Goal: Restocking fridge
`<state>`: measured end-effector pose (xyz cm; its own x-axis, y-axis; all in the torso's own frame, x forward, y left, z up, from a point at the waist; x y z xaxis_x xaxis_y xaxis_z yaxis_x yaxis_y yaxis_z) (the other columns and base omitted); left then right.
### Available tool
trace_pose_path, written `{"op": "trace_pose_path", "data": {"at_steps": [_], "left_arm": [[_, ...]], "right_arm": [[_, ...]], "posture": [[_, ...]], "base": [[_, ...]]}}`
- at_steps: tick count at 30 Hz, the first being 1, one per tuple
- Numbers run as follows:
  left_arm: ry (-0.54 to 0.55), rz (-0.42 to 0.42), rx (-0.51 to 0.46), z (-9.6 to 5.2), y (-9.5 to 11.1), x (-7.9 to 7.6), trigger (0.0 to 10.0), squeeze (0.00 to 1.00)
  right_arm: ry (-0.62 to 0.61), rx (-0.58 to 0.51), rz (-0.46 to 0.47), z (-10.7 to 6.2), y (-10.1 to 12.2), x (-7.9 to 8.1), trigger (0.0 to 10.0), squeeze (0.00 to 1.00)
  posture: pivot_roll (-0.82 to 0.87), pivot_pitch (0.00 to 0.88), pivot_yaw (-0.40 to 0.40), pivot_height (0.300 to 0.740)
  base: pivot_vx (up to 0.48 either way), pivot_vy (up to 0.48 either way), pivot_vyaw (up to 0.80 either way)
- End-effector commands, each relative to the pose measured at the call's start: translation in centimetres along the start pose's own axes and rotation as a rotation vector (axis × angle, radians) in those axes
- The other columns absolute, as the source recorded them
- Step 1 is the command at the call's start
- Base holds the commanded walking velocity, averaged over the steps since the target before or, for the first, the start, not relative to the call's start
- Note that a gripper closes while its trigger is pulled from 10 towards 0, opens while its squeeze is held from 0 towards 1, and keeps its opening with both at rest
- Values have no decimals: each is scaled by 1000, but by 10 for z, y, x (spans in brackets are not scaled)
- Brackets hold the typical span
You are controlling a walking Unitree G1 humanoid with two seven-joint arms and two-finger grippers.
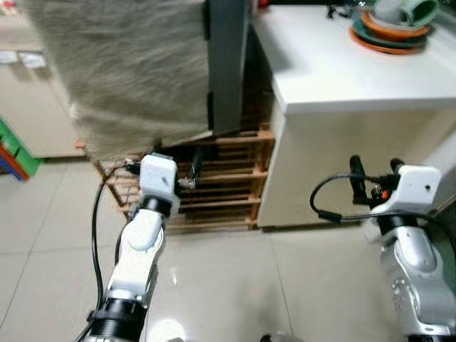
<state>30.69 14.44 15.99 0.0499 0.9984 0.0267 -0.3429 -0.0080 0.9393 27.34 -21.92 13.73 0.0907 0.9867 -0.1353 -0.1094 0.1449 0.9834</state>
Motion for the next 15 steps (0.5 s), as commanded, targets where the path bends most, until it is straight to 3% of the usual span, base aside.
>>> {"op": "trace_pose_path", "data": {"at_steps": [1,7,12,15], "left_arm": [[69,-15,37,-4,1,9,10000,0],[170,-65,136,-14,-6,21,10000,0],[166,-99,128,-3,1,12,10000,0],[185,-135,140,-2,1,11,10000,0]], "right_arm": [[16,-38,11,0,7,3,10000,0],[30,-51,44,1,7,10,10000,0],[95,-56,33,9,12,21,10000,0],[124,-35,45,16,9,29,10000,0]], "posture": [[-115,0,7,740],[-123,0,13,740],[-112,0,-9,740],[-113,0,-35,740]], "base": [[0,0,0],[0,0,0],[0,0,352],[357,0,371]]}}
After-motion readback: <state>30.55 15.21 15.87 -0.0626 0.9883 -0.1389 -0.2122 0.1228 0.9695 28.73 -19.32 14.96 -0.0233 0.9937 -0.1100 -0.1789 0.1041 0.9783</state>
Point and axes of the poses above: a point about 5 cm out from each wrist's last joint towards the gripper, its own z axis pointing out of the wrist towards the gripper, its own y axis along the axis of the wrist's last joint, x = y × z, the point moved 1 cm from there along z, pointing out of the wrist towards the gripper, and after that the axes turned 6 degrees about -z, right-handed, at the moved point
